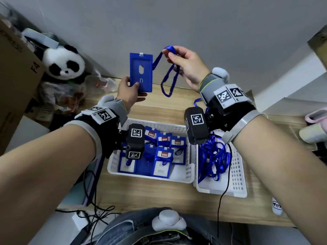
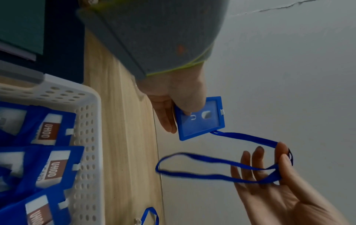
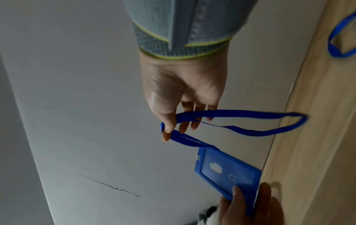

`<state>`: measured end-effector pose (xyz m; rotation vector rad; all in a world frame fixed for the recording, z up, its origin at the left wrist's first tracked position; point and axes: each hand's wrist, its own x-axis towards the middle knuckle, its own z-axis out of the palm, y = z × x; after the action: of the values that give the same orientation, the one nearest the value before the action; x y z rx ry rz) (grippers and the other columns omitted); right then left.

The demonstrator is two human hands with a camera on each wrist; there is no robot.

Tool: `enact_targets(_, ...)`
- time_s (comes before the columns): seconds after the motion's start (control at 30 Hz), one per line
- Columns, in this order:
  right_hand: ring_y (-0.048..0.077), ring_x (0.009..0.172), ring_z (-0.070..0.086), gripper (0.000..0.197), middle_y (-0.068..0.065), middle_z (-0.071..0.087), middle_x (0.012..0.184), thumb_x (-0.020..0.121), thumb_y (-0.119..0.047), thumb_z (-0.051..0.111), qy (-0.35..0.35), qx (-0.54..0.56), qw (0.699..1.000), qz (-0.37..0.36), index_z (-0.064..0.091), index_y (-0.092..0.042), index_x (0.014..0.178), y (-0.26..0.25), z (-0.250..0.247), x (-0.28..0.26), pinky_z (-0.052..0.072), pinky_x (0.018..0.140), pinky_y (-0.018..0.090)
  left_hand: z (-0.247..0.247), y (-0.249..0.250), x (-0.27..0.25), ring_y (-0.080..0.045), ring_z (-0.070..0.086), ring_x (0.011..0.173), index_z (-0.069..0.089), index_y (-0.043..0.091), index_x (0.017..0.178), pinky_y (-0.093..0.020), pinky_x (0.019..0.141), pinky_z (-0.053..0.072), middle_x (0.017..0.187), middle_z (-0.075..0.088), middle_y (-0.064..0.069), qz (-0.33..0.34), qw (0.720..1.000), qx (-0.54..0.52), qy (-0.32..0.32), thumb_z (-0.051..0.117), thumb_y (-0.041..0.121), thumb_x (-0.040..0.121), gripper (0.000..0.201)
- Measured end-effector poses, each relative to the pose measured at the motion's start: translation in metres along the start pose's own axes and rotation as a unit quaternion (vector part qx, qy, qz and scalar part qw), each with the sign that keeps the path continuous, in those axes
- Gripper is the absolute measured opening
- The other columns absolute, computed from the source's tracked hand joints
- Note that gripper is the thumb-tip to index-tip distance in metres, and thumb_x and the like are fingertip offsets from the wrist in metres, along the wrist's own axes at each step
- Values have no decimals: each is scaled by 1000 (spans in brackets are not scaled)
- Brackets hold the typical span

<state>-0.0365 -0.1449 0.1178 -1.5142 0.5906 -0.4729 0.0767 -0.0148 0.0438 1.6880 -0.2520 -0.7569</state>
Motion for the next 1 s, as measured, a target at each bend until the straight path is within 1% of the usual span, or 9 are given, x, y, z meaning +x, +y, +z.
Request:
enact_targets(0.07,-14,64,53,17,-20,63,79,95,-5,50,12,-27,1000,-2,63,-16,96,4,5,1,38,62,1,0,-2,2,-18,63,69,38,7,127,-30,63,55,108,57,-12,-9,1000,2,5,37,10,100,27)
enact_targets(0.17,0,64,51,24,5,64,91,92,0,51,31,-97,994,38,60,3,115,23,11,6,38,54,3,-3,-9,9,-17,61,69,39,7,126,-29,61,52,107,57,-12,-37,999,8,11,36,10,100,26)
enact_targets(0.33,9,56,43,26,2,50,69,90,1,54,41,-151,966,204,60,5,115,77,10,16,41,43,9,-6,-30,18,-20,58,67,45,4,125,-25,54,51,114,58,-23,-97,995,21,10,46,4,95,30)
enact_targets(0.53,9,64,55,16,10,59,96,91,-2,53,35,-116,934,336,62,-3,105,120,8,22,52,61,16,-1,-46,33,-36,55,103,41,-4,130,-42,79,51,129,49,-30,-169,985,19,-18,48,-10,90,42)
enact_targets(0.57,11,64,54,6,9,59,94,90,-5,56,40,-120,927,352,61,-6,92,125,9,25,53,66,19,1,-47,37,-39,54,109,39,-3,131,-43,81,50,131,47,-29,-181,983,18,-24,47,-12,90,44)
enact_targets(0.7,20,68,48,28,10,52,74,87,-18,60,37,-189,897,397,45,-12,64,150,8,36,41,69,29,11,-55,49,-40,51,118,34,1,135,-43,82,50,134,44,-26,-217,973,48,-57,40,-14,90,48)
enact_targets(0.87,22,85,46,3,8,46,89,95,-17,46,23,-155,877,454,46,-14,95,163,12,40,47,88,37,23,-66,64,-40,50,121,32,-2,136,-46,89,49,137,43,-24,-253,960,93,-82,38,-15,91,48)
enact_targets(0.93,22,76,49,8,11,48,89,94,-17,46,51,-73,878,470,50,-11,90,169,18,44,48,76,33,24,-72,67,-40,49,122,33,-2,136,-46,92,49,136,43,-24,-264,955,105,-82,38,-15,91,47)
enact_targets(1.0,22,83,52,17,11,53,97,95,-19,46,47,0,884,466,53,-9,106,174,25,51,45,82,32,24,-78,74,-38,49,121,35,-5,136,-46,97,46,134,47,-24,-262,953,128,-86,41,-13,91,46)
